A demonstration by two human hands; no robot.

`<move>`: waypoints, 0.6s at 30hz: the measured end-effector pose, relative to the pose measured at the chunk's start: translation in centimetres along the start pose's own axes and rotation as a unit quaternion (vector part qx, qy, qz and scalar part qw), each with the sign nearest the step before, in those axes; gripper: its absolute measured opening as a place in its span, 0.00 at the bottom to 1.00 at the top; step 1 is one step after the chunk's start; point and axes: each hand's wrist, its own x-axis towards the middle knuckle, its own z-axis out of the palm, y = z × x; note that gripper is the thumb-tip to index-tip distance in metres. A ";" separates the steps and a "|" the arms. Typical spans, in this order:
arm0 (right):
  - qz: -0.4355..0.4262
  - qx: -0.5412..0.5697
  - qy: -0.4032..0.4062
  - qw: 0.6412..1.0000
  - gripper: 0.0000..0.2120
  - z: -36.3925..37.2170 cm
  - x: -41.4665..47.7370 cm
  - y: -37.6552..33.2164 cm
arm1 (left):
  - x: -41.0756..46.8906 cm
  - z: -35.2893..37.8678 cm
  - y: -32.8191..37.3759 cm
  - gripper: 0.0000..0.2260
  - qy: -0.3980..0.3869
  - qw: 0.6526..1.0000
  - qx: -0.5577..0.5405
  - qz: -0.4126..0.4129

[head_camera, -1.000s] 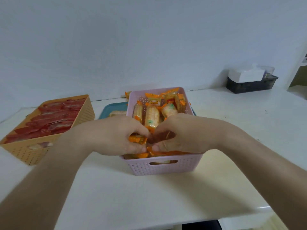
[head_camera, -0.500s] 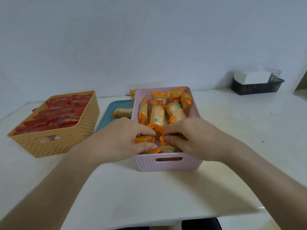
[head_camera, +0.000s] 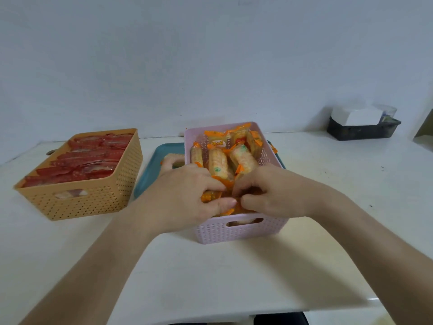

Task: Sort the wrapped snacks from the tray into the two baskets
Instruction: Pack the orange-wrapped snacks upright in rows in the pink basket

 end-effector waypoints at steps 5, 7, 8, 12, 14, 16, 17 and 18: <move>0.006 -0.077 0.045 0.996 0.15 0.9 -0.4 -0.3 | 0.8 -1.0 -0.7 0.21 -0.080 0.996 -0.027 -0.006; -0.005 -0.080 0.046 0.996 0.15 0.9 -0.6 -0.3 | 0.9 -1.8 -0.8 0.19 -0.109 0.993 -0.054 0.000; -0.009 -0.069 0.047 0.997 0.13 0.8 -0.6 -0.3 | 0.9 -2.2 -0.8 0.18 -0.126 0.990 -0.070 0.001; -0.015 0.051 0.113 0.992 0.08 0.2 -0.4 -0.1 | 1.5 -3.3 -1.0 0.10 -0.125 0.979 -0.160 -0.021; -0.004 0.075 0.182 0.980 0.06 -0.9 -0.2 0.2 | 2.3 -3.6 -1.5 0.04 -0.050 0.980 -0.188 -0.041; 0.028 0.019 0.207 0.978 0.05 -2.4 0.6 0.7 | 3.7 -3.6 -2.0 0.05 0.021 0.986 -0.157 -0.060; 0.049 -0.024 0.191 0.980 0.06 -3.2 1.2 1.0 | 4.5 -3.4 -2.1 0.06 0.033 0.990 -0.119 -0.069; 0.072 -0.073 0.161 0.982 0.08 -3.7 1.9 1.3 | 5.4 -3.1 -2.2 0.07 0.033 0.994 -0.077 -0.076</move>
